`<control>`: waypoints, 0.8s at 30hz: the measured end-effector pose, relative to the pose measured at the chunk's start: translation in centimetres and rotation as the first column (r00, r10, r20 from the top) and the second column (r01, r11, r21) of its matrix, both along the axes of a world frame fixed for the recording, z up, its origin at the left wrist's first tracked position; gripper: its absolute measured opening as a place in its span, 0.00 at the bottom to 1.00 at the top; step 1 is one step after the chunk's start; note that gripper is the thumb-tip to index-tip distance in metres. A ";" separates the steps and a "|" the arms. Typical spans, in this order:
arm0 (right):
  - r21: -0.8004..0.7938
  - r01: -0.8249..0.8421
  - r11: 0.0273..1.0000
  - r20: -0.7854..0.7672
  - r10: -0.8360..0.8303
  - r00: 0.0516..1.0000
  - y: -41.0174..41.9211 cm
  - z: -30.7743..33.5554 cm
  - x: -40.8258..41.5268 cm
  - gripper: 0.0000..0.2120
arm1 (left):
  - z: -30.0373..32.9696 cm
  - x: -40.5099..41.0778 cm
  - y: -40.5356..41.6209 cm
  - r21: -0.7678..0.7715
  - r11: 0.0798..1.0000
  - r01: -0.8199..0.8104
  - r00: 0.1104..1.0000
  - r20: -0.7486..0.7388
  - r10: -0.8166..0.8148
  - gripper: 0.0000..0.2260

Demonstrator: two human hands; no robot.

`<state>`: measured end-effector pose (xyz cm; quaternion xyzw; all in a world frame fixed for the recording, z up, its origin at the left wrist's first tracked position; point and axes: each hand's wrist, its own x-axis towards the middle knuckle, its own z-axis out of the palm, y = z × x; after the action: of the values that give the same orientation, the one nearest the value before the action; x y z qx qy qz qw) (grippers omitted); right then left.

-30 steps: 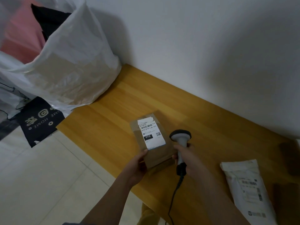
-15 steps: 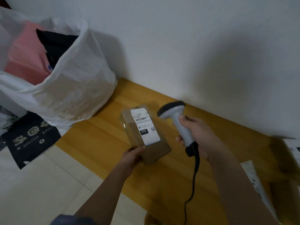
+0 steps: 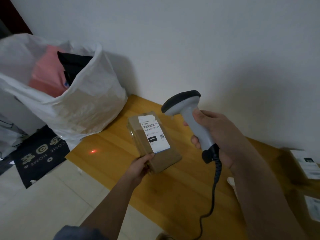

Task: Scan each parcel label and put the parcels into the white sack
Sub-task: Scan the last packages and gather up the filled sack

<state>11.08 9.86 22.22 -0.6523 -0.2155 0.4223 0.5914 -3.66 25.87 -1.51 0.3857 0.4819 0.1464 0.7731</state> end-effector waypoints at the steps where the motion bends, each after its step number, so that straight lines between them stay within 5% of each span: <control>1: 0.013 -0.003 1.000 0.000 0.003 1.000 -0.5 0.4 -0.1 0.16 | 0.3 -0.1 -0.3 0.004 1.000 -0.006 1.000 -0.004 0.006 0.15; 24: 0.078 -0.010 0.997 0.108 0.002 0.994 -7.2 3.7 -3.1 0.17 | 4.0 -2.9 -5.8 0.080 0.997 -0.020 1.000 0.025 0.018 0.22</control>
<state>8.02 2.70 25.94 -0.6496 -0.2654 0.3796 0.6030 -6.61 20.07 2.50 0.4099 0.4697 0.1777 0.7614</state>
